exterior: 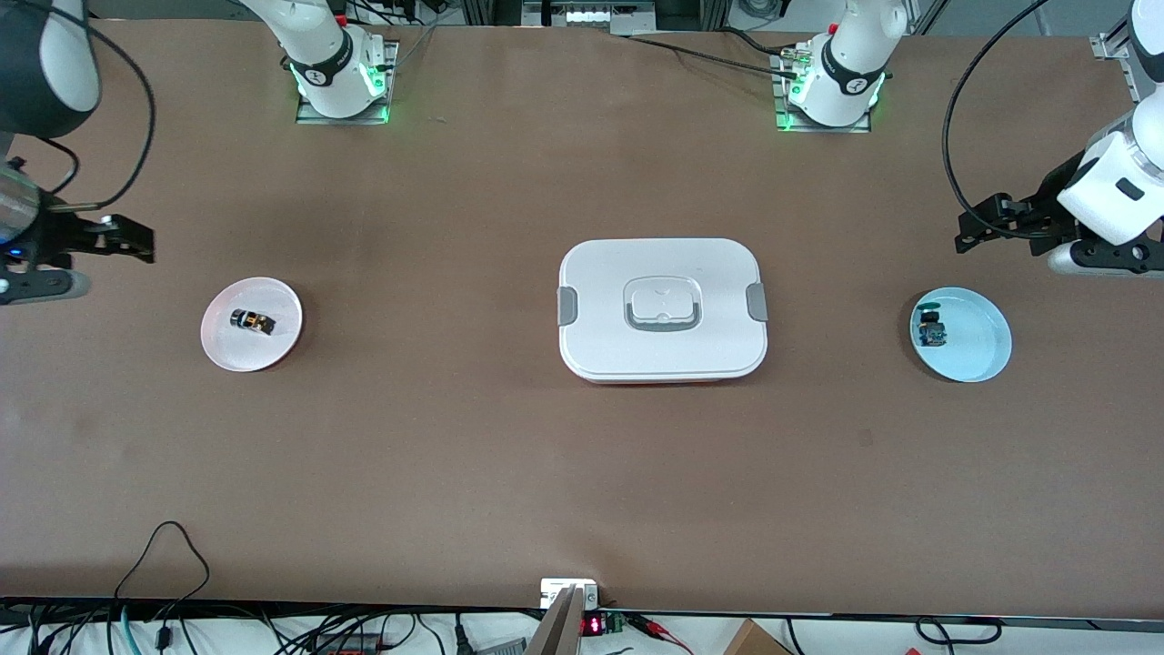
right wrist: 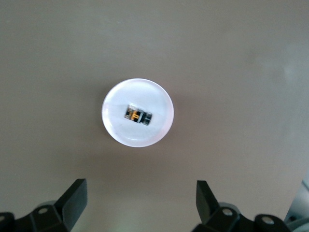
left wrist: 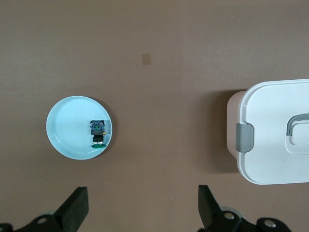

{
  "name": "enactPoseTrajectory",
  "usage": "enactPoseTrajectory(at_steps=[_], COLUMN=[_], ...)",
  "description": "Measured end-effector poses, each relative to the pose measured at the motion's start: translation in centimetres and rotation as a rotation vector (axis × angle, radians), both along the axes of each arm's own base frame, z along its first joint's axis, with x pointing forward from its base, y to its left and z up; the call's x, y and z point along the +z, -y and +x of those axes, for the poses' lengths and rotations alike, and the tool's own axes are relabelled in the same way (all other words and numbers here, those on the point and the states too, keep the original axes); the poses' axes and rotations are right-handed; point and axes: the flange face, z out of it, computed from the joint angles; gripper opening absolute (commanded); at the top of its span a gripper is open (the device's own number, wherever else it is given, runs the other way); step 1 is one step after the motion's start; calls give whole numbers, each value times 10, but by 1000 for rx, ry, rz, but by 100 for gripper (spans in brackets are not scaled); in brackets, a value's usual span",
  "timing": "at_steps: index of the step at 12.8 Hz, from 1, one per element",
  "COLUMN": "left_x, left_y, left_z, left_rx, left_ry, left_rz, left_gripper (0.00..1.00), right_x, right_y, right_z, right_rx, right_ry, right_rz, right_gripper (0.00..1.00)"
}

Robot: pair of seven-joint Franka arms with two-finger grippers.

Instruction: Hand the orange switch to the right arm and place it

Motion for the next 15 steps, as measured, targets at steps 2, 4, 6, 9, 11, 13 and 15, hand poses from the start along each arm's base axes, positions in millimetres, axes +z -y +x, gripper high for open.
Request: enactPoseTrajectory(at_steps=[2, 4, 6, 9, 11, 13, 15], left_x=[0, -1, -1, -1, -1, -1, -1], left_y=[0, 0, 0, -1, -3, -4, -5], left_z=[0, 0, -1, -1, 0, 0, 0], left_rx=[0, 0, 0, 2, 6, 8, 8], left_ry=[-1, -6, -7, -7, -7, -7, -7], left_rz=[0, 0, 0, 0, 0, 0, 0], left_gripper=[100, 100, 100, 100, 100, 100, 100], right_x=[5, 29, 50, 48, 54, 70, 71], right_y=[11, 6, 1, -2, -5, -7, -10], right_z=[-2, -2, -10, -36, -55, -58, -57], right_rx=[-110, -123, -115, -108, -108, -105, -109], right_ry=[13, 61, 99, 125, 102, 126, 131], right_rz=[40, 51, 58, 67, 71, 74, 103], right_gripper=[100, 100, 100, 100, 100, 100, 100])
